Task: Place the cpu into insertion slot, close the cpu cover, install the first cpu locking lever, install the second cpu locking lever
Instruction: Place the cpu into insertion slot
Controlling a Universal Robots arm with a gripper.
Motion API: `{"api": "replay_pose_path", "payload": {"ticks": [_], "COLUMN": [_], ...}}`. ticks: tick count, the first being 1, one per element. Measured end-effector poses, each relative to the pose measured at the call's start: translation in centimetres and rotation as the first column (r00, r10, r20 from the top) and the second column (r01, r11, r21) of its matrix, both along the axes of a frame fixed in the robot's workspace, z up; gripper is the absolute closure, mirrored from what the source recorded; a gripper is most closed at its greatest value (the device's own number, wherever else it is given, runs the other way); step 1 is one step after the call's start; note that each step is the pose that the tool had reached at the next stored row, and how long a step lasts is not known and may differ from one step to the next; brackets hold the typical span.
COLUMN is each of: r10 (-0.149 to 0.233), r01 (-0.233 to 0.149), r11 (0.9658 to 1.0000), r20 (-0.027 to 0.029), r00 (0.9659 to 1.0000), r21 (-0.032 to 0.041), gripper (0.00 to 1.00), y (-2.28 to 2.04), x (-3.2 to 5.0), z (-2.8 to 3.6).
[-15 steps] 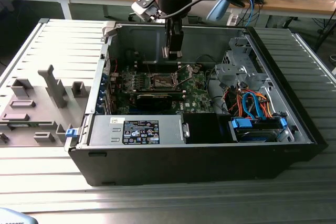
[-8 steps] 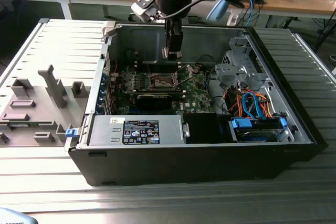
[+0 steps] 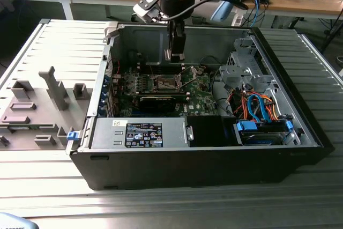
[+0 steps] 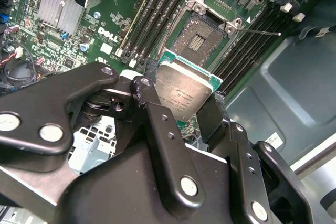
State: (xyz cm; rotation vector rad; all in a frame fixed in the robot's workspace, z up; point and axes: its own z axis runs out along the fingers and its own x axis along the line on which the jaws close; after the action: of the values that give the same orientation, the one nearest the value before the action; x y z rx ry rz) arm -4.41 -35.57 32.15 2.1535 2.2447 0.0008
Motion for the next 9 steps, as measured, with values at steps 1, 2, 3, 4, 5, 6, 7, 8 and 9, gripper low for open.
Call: {"api": "replay_pose_path", "payload": {"ticks": [1, 2, 3, 4, 5, 6, 7, 8, 9], "r10": [0.000, 0.000, 0.000, 0.000, 0.000, 0.000, 0.000, 0.000, 0.000], "r01": [0.000, 0.000, 0.000, 0.000, 0.000, 0.000, 0.000, 0.000, 0.000], "r11": [1.0000, 1.0000, 1.0000, 1.0000, 1.0000, 1.0000, 1.0000, 1.0000, 1.0000], "r20": [0.0000, 0.0000, 0.0000, 0.0000, 0.0001, 0.0001, 0.0001, 0.0000, 0.0001], "r00": [1.0000, 1.0000, 1.0000, 1.0000, 1.0000, 1.0000, 1.0000, 1.0000, 1.0000], "r21": [0.0000, 0.0000, 0.0000, 0.0000, -0.0001, -0.0001, -0.0001, 0.0000, -0.0001], "gripper": [0.45, 0.45, 0.45, 0.45, 0.45, 0.45, 0.45, 0.45, 0.45], "y": [0.00, 0.00, 0.00, 0.00, 0.00, 0.00, 0.00, 0.00, 0.00], "x": [-0.04, -0.06, -0.07, -0.08, -0.08, -0.09, -0.09, -0.09, -0.09], "z": [-0.07, -0.12, -0.13, -0.15, -0.18, -0.20, -0.22, -0.26, -0.29]}}
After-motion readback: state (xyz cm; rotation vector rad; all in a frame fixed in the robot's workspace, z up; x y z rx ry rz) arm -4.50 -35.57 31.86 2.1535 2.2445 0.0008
